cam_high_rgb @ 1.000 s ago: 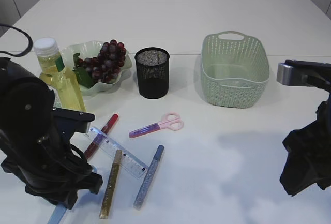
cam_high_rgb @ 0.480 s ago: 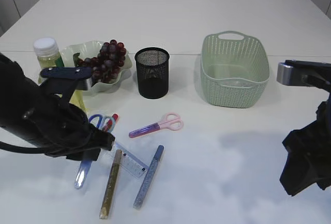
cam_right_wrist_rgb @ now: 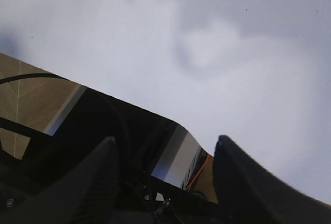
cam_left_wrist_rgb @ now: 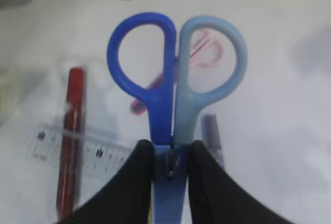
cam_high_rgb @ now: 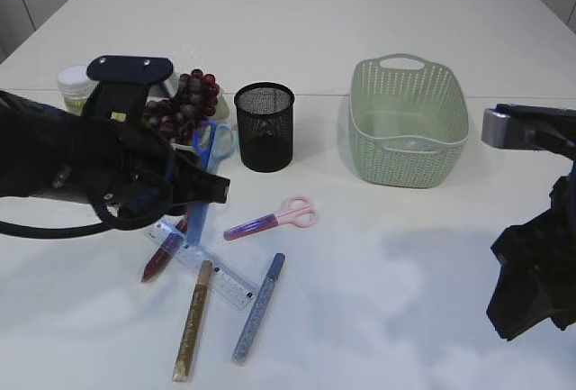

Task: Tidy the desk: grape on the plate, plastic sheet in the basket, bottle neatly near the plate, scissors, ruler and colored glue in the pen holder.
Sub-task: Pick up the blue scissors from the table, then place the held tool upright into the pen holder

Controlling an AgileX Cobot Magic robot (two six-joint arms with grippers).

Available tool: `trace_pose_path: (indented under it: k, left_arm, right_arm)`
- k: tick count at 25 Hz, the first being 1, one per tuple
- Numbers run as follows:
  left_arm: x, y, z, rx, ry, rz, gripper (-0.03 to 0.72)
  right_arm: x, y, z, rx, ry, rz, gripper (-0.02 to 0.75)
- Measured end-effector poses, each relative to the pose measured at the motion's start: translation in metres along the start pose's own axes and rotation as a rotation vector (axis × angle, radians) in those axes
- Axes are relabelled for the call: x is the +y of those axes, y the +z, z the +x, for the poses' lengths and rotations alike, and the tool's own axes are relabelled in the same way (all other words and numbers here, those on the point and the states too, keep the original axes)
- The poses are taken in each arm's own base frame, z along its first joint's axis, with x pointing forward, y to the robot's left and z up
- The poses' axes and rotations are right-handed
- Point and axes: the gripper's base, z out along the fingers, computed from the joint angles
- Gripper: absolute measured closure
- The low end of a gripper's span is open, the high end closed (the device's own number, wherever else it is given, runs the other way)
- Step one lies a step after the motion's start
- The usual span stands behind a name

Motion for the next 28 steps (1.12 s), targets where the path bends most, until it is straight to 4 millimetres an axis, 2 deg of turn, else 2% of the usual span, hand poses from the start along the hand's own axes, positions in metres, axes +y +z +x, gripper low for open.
trace_pose_path:
  k: [8,17,23,28]
  left_arm:
    - [-0.008,-0.002,-0.025,-0.275,0.045,0.125,0.546]
    - [0.017,0.014,-0.047,-0.421,0.039,0.125,0.546]
    - [0.010,0.032,-0.080,-0.487,0.154,0.133,0.546]
    - [0.017,0.057,-0.101,-0.513,0.173,0.114,0.546]
  right_arm:
    - [0.000,0.000,0.000,-0.002,0.000,0.000,0.279]
    - [0.000,0.000,0.000,-0.002,0.000,0.000,0.279]
    - [-0.001,0.000,-0.001,-0.009,-0.004,0.007,0.279]
    - [-0.002,0.000,-0.001,-0.009,-0.009,0.020,0.279]
